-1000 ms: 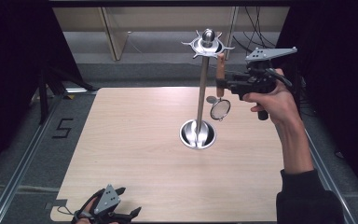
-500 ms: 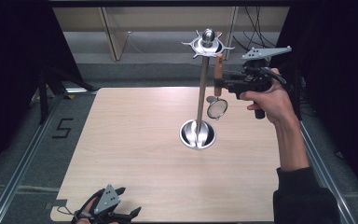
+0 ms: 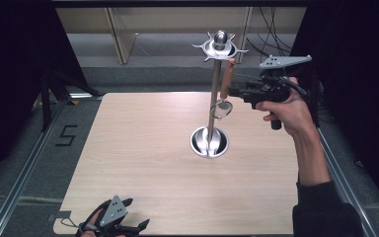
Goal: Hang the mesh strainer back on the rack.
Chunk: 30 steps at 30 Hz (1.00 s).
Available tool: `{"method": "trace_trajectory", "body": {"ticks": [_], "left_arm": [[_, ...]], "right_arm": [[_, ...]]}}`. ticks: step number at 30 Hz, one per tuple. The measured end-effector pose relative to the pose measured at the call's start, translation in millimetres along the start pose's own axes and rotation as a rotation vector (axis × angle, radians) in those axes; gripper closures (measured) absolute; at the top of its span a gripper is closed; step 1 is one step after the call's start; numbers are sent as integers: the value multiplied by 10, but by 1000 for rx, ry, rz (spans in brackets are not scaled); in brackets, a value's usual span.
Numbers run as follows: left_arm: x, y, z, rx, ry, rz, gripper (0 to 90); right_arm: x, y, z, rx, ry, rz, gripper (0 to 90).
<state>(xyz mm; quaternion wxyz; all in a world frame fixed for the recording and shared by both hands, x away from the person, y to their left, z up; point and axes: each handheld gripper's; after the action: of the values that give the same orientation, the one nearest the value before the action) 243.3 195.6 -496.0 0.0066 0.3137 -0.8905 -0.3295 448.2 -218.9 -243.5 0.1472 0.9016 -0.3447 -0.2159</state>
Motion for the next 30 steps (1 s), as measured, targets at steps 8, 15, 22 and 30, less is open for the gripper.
{"method": "trace_trajectory", "body": {"ticks": [8, 15, 22, 30], "left_arm": [[5, 1, 0, 0, 7, -1, 150], [8, -5, 0, 1, 12, 2, 150], [-20, 0, 1, -7, -29, 1, 150], [-22, 3, 1, -8, -30, 2, 150]], "right_arm": [[-25, 115, 103, 29, 10, -2, 617], [-33, 257, 255, 50, 33, 51, 565], [5, 260, 402, 50, 57, 85, 523], [-15, 246, 573, 36, 42, 81, 511]]}}
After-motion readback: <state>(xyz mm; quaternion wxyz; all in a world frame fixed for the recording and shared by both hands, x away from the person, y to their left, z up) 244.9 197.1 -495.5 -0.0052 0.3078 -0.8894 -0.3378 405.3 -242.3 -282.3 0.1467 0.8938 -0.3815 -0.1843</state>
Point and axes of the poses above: each handheld gripper's, and its own axes: y roughly backward along the jaws, z roughly out of its underside, x roughly to its right, and after that the axes turned 15 degrees about -y, right-handed
